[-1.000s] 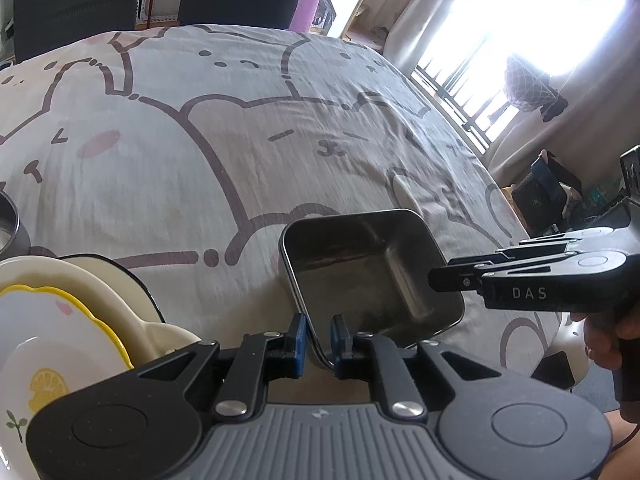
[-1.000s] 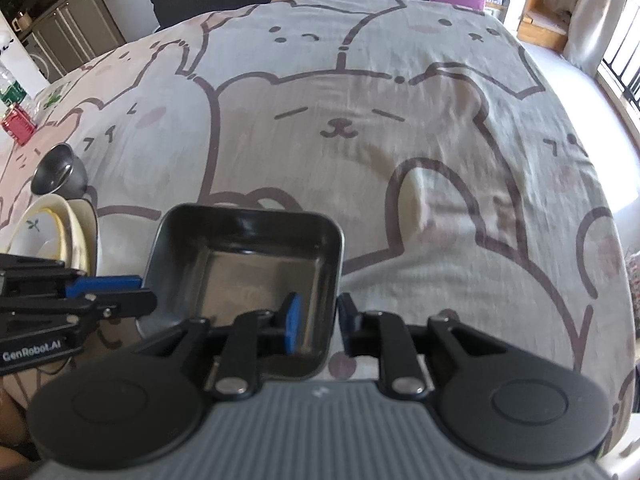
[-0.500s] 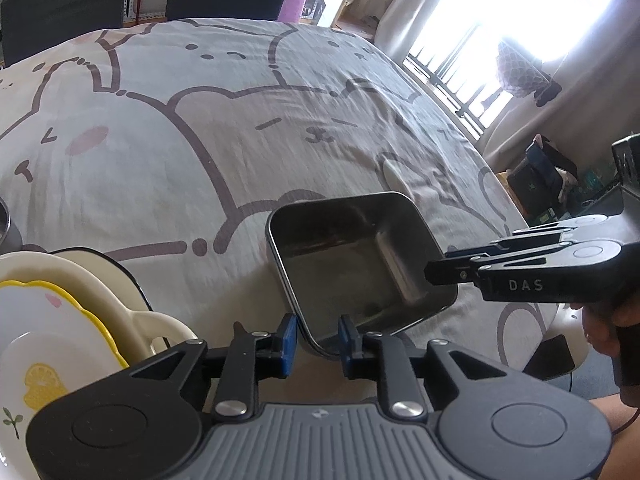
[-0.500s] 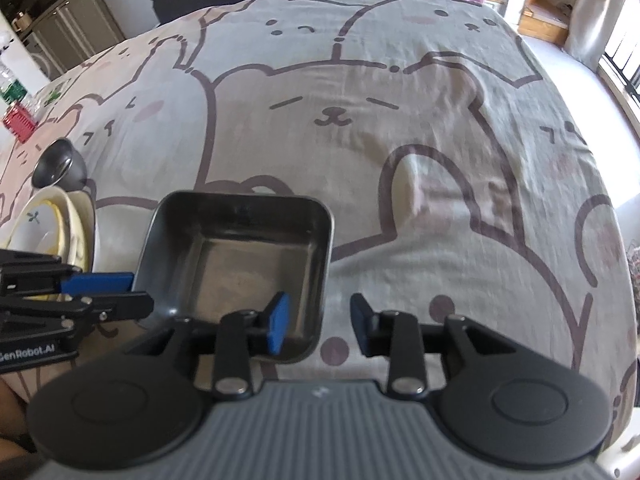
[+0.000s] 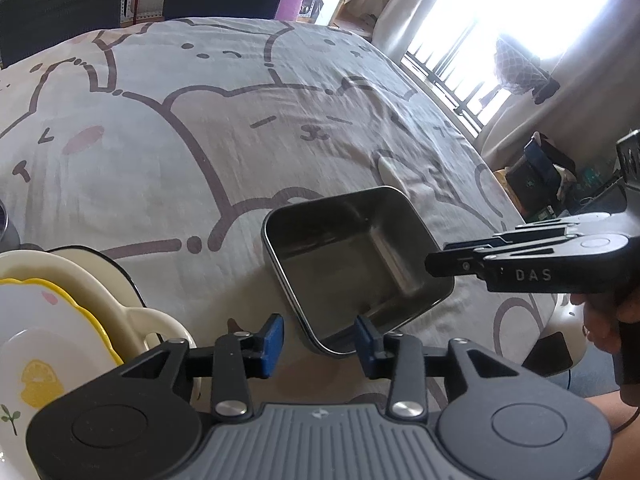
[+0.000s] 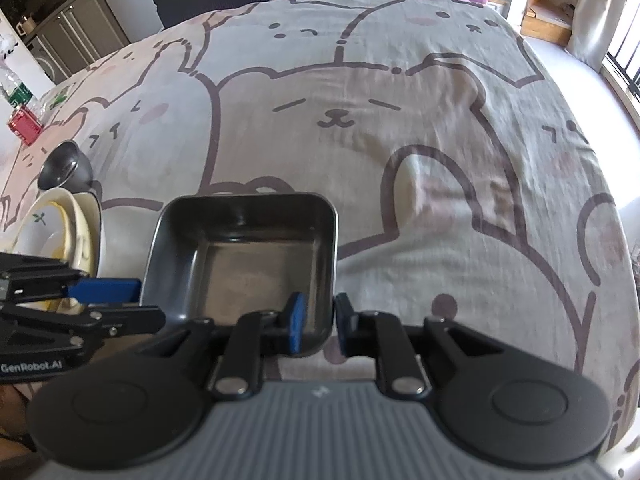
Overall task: Organize plates and bowls
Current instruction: 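Lower the steel tray beside the plates and open both tools, then move both tools to the small round steel bowl and grasp its rim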
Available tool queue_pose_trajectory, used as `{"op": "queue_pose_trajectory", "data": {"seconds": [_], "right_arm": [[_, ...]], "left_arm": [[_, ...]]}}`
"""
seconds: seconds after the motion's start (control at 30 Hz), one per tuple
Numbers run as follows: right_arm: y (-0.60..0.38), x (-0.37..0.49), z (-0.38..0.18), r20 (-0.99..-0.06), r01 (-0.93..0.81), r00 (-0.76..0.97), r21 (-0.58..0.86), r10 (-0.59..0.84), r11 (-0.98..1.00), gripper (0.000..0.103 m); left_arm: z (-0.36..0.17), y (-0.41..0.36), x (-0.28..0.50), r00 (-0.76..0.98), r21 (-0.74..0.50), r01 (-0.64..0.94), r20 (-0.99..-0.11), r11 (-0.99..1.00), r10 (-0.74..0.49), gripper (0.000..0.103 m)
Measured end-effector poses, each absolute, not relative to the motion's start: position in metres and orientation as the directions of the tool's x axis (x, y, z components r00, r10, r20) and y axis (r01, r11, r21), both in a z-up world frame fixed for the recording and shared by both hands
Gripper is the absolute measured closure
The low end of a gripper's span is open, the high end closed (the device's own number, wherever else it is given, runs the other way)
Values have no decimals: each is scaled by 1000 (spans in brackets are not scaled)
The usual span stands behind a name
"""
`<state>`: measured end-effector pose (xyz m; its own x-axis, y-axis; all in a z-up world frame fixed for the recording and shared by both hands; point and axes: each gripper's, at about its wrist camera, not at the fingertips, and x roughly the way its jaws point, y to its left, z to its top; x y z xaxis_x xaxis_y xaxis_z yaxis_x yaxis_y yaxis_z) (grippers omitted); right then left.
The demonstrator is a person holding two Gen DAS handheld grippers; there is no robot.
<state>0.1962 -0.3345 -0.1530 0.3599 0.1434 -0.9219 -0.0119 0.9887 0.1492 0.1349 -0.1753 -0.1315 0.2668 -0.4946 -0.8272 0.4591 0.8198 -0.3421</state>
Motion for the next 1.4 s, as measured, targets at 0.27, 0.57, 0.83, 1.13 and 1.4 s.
{"op": "queue_pose_trajectory", "data": {"seconds": [0.27,0.57,0.83,1.13,1.4], "right_arm": [[-339,185,-142,-899,-1,405,183,168,983,53],[-344,173,-124,-862,2,485,169,147,986,19],[-345,180,-108,-816,27,567,159,116,987,0],[-302,212,-93,-758,19,630,229,166,973,0],[-241,237,-92,-734,-81,636,244,239,966,0]], "left_arm": [[-122,-173,134,290,-339,465,-815,818,-502,40],[-102,-161,132,361,-293,494,-787,818,-501,3],[-83,-121,141,446,-301,431,-748,850,-491,0],[-53,-48,161,575,-267,297,-716,917,-396,0],[-42,8,178,625,-228,211,-716,950,-311,0]]}}
